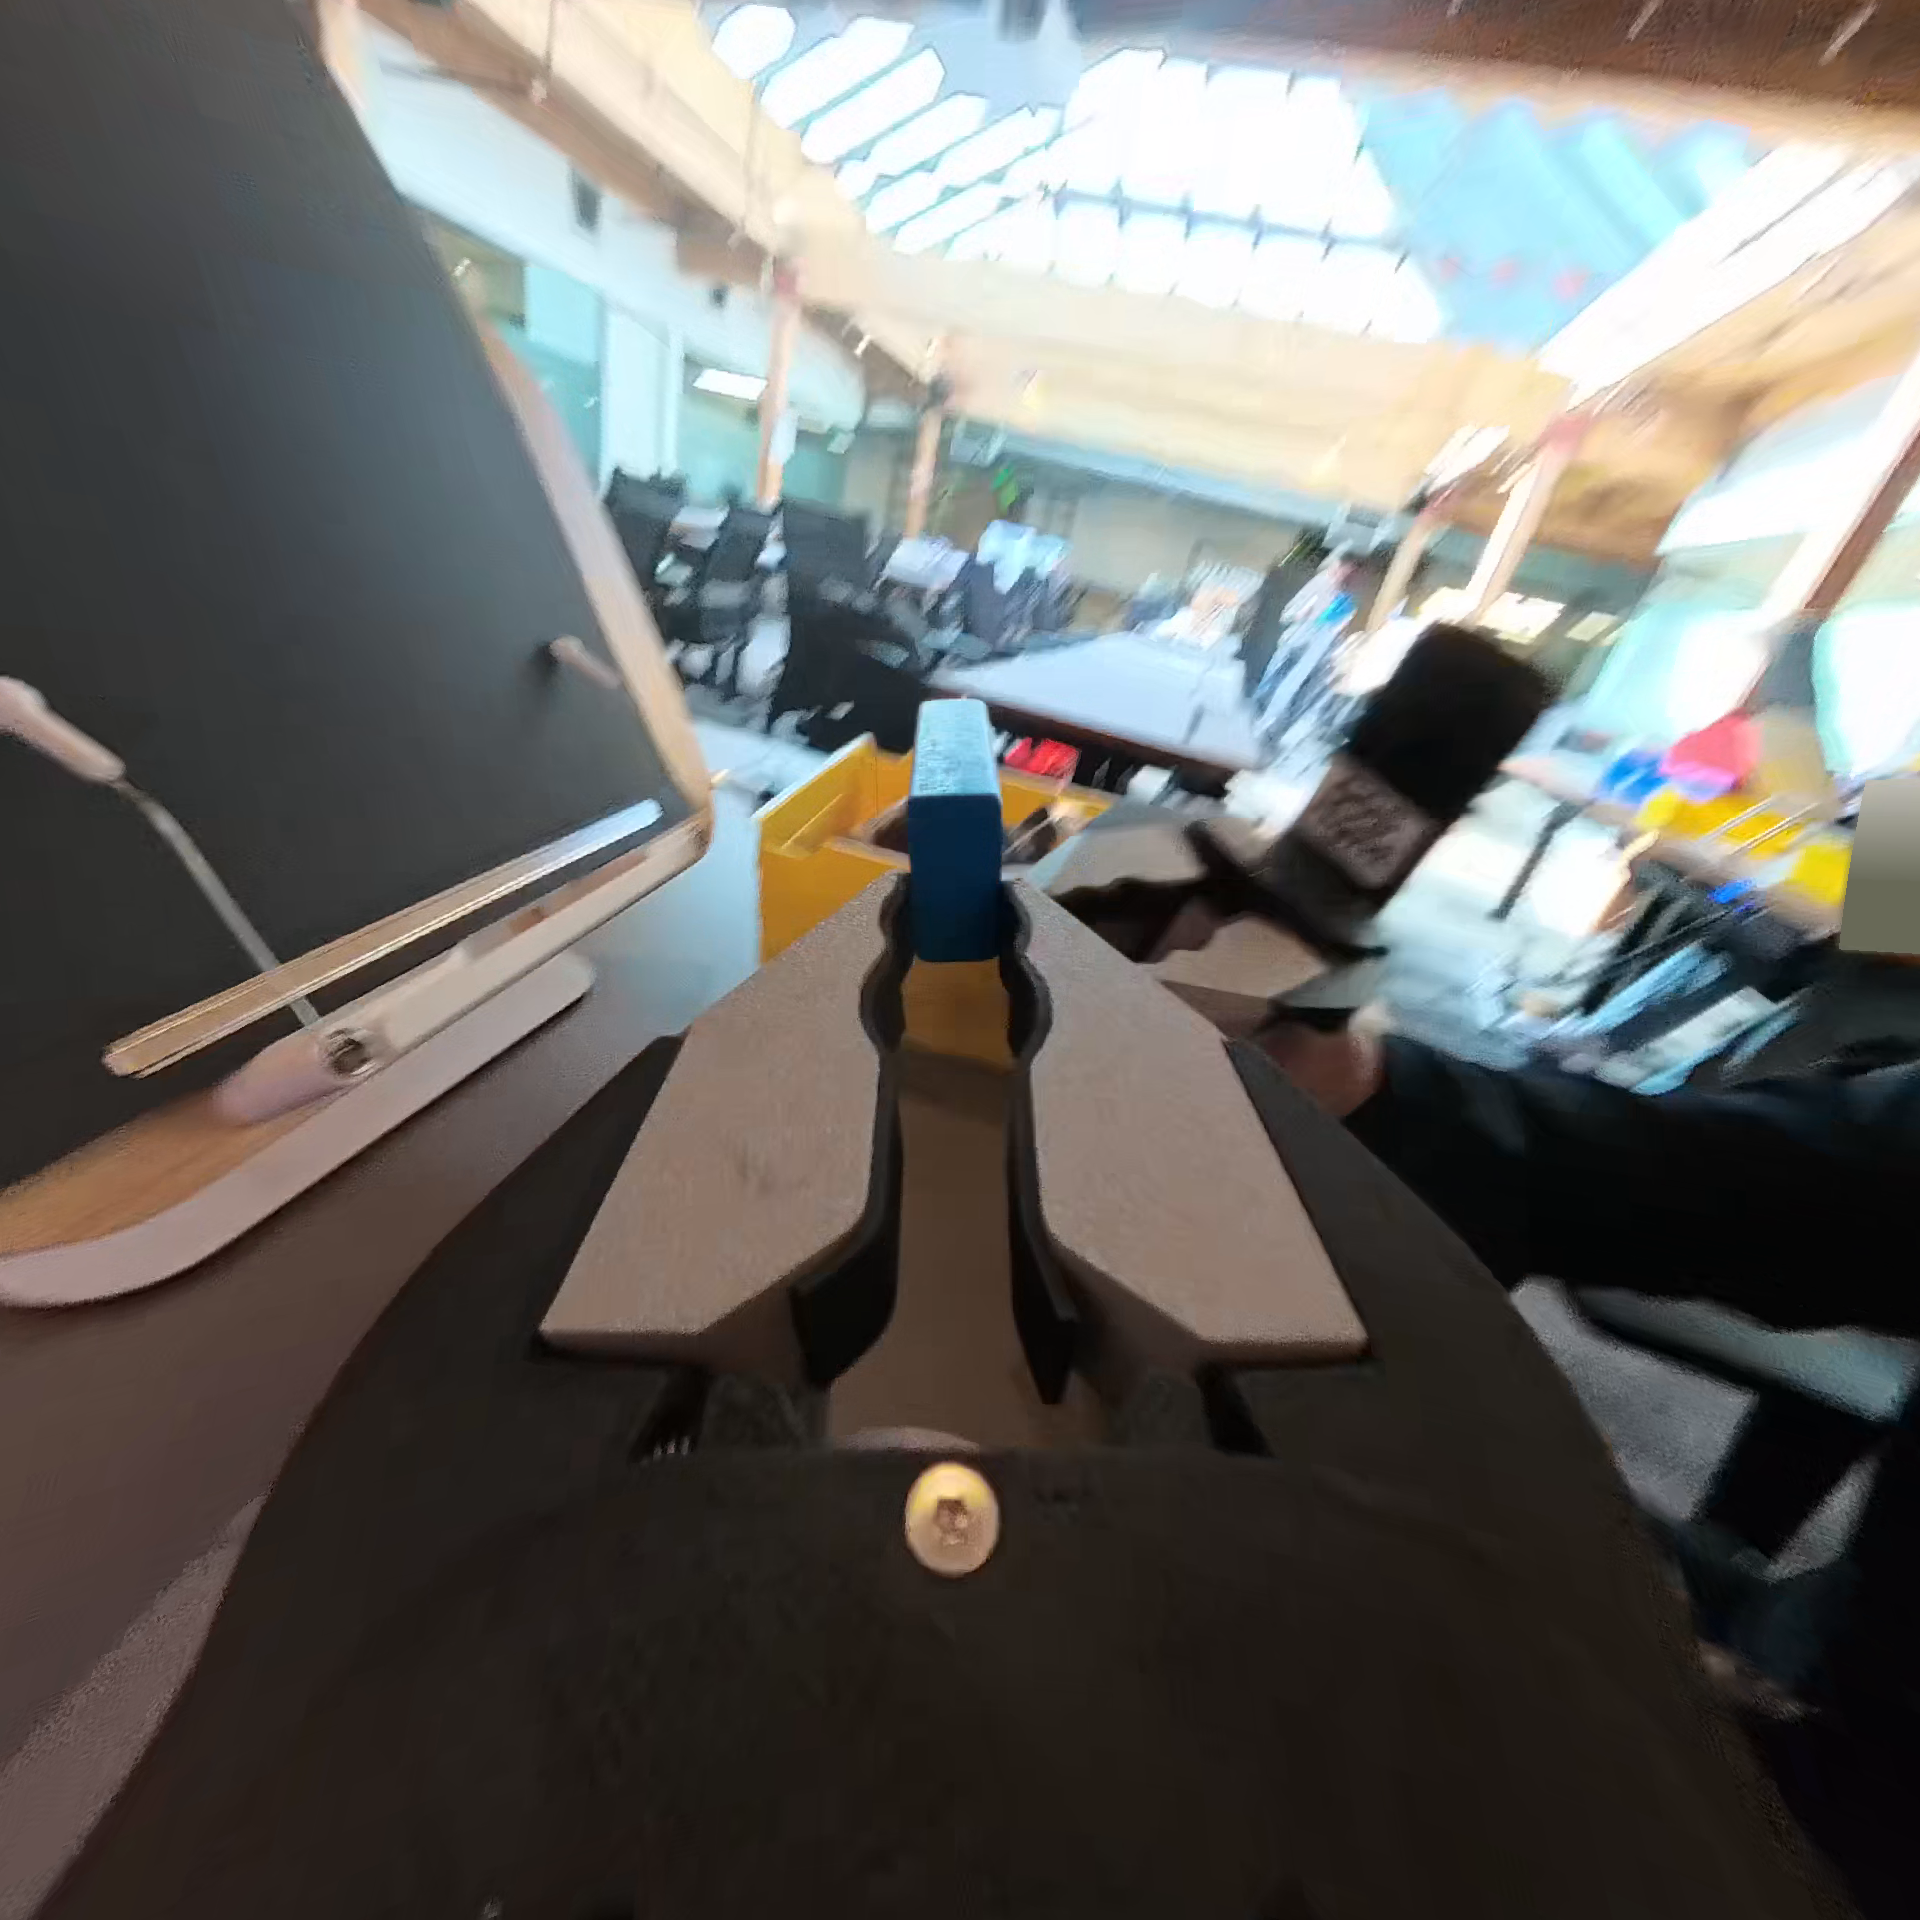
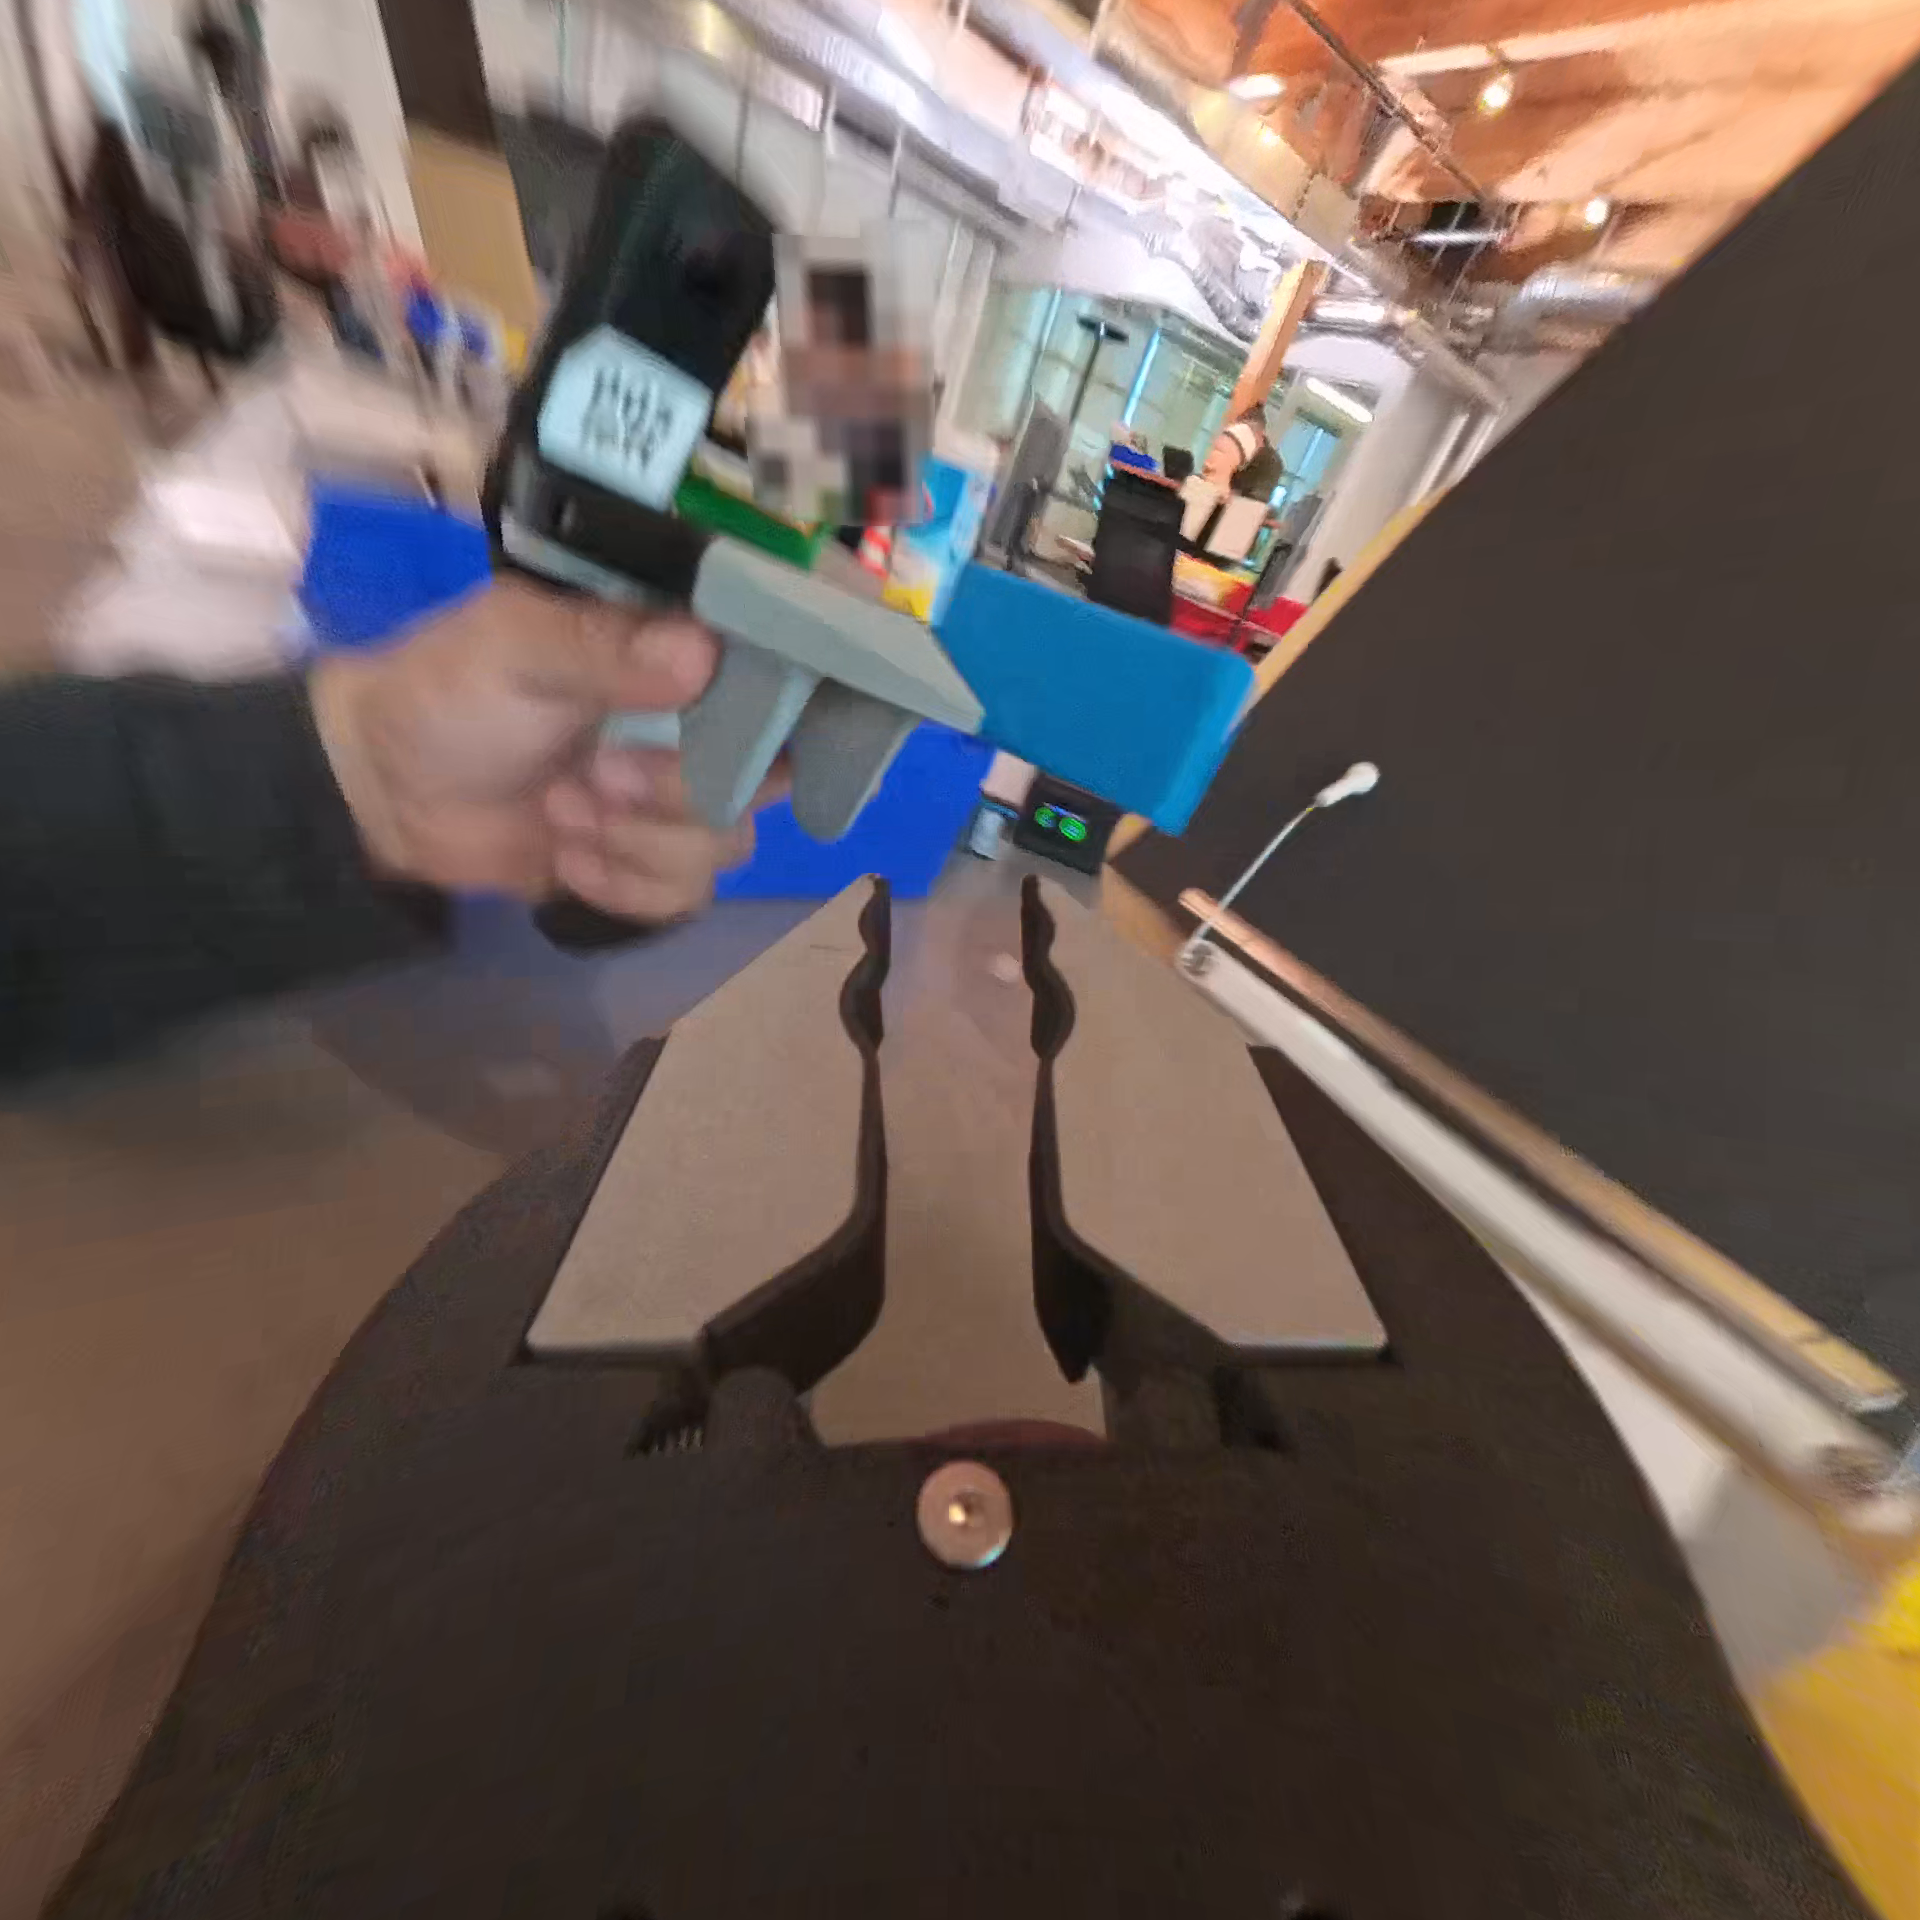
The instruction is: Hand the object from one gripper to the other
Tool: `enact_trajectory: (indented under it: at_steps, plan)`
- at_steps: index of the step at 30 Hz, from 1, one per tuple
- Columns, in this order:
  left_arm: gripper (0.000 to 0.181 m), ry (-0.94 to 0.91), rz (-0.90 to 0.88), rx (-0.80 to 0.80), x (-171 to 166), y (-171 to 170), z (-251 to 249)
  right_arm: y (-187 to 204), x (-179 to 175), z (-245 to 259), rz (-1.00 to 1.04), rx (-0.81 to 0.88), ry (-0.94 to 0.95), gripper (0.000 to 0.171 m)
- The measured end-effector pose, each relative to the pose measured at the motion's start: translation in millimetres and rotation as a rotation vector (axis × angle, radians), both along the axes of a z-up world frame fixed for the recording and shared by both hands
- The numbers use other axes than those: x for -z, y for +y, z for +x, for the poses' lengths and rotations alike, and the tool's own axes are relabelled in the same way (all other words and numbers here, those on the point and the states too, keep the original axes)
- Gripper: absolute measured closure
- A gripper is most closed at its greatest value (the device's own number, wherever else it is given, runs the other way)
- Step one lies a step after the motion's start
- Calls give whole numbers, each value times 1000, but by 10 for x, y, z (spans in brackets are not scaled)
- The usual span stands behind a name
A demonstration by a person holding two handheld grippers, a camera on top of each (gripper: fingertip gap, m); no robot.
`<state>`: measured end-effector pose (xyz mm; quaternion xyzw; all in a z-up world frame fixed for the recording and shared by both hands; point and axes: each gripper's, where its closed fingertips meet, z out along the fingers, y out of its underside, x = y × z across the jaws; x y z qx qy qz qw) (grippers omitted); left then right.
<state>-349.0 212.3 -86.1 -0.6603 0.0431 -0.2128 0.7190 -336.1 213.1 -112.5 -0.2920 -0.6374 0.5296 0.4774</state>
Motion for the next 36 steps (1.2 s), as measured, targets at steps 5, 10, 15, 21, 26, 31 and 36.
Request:
enact_trajectory:
  at_steps: [5, 10, 15, 21, 26, 31, 36]
  plan:
    - [169, -226, 152, 153, -240, -96, 85, 76, -247, 64, -528, -203, -49, 127]
    - [168, -130, 22, 201, -11, 57, 329, 36, -351, 131, -578, -258, -25, 129]
    - [167, -214, -75, 357, 106, 73, 552, -6, -400, 239, -539, -302, -22, 156]
    - [157, -127, -133, 265, 218, 84, 430, 53, -286, 219, -376, -192, -71, 158]
    - [155, -136, -109, 275, 179, 41, 395, 35, -183, 207, -453, -235, -179, 158]
    - [159, -111, -121, 265, 208, 36, 387, 16, -138, 209, -473, -258, -225, 158]
    - [165, -81, -153, 301, 290, 47, 469, -9, -193, 233, -488, -282, -206, 158]
